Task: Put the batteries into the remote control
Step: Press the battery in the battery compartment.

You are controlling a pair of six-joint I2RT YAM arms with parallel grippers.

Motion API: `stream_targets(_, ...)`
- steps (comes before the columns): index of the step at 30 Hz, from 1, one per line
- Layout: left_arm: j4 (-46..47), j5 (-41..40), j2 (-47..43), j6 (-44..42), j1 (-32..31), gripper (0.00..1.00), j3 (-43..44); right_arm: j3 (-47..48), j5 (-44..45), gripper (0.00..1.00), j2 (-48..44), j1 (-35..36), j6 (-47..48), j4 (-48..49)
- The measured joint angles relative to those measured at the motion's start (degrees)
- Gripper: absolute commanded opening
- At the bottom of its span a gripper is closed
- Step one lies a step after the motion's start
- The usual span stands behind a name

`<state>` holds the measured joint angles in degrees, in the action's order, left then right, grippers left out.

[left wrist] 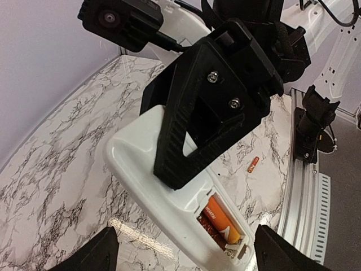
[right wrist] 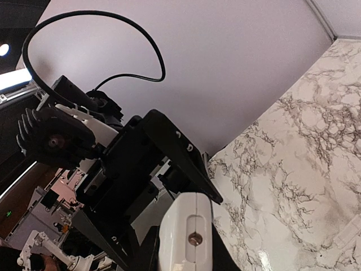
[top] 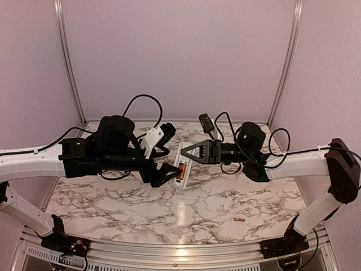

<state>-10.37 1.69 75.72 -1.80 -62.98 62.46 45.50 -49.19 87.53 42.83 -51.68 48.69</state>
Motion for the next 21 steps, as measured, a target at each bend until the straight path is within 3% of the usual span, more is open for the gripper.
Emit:
stream_targets(12,-3.21,1.44,4.81,1.25,0.2,0.59,2.8,0.04,0.28,0.0,-1.22,0.0,0.85,-0.98)
stream_targets(21,-6.05,0.44,8.24,0.09,0.07,0.51,6.64,0.04,1.29,0.0,-1.25,-0.39,0.94,-2.51)
